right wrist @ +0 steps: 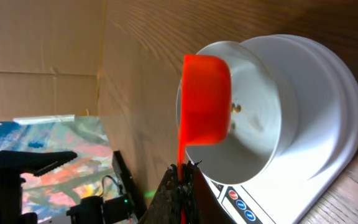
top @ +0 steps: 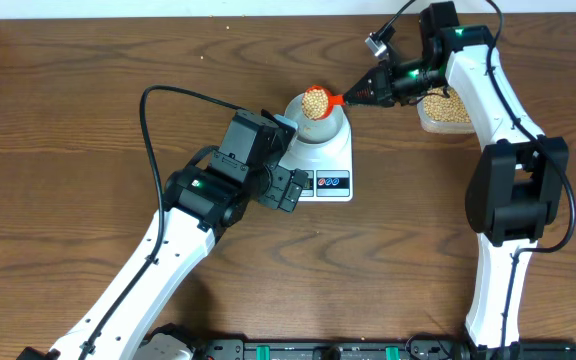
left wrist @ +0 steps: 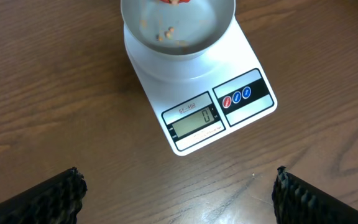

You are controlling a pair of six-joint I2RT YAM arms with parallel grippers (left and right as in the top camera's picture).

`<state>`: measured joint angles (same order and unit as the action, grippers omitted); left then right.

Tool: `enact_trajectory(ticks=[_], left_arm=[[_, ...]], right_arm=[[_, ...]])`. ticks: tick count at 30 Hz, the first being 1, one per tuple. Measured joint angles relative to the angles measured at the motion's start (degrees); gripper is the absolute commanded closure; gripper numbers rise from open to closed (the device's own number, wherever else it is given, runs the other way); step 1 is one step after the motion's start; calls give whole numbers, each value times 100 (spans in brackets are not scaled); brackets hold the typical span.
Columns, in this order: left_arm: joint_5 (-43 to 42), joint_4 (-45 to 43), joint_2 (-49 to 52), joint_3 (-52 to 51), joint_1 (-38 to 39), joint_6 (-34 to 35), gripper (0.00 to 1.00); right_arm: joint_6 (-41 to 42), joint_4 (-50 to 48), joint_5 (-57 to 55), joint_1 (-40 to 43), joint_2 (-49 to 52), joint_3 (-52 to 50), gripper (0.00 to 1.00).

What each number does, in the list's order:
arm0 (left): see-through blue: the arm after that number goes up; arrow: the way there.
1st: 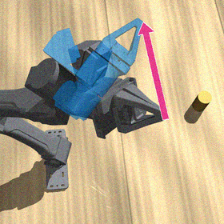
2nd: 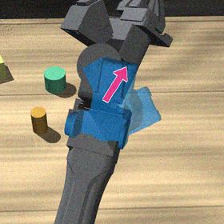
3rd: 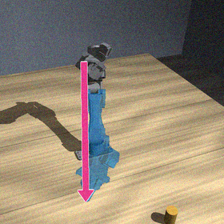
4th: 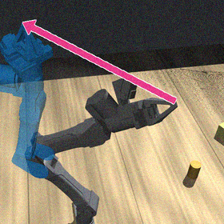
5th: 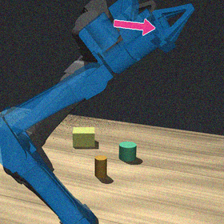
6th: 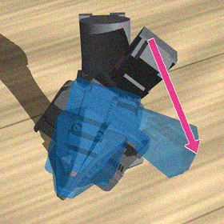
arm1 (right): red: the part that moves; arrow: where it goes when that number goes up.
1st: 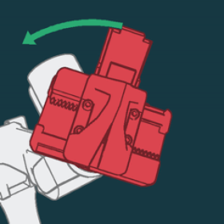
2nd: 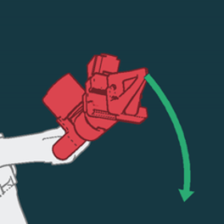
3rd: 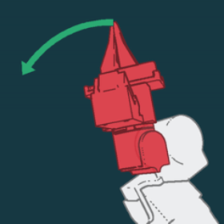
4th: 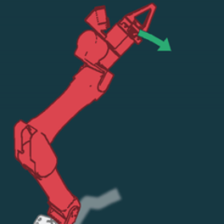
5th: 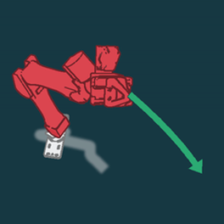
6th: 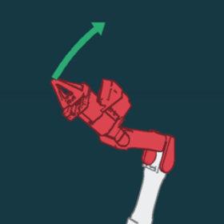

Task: Scoop item into bowl and weigh 50g on scale
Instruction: 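Tilt the scoop with the right gripper to pour soybeans into the bowl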

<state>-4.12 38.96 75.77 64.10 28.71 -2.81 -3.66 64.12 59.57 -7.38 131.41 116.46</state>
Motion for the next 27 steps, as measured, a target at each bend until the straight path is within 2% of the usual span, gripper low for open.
enact_trajectory(ticks=[27], left_arm=[[2, 0, 0, 0, 0, 0, 2]], right_arm=[[-284, 612, -918, -181, 0, 542, 98]])
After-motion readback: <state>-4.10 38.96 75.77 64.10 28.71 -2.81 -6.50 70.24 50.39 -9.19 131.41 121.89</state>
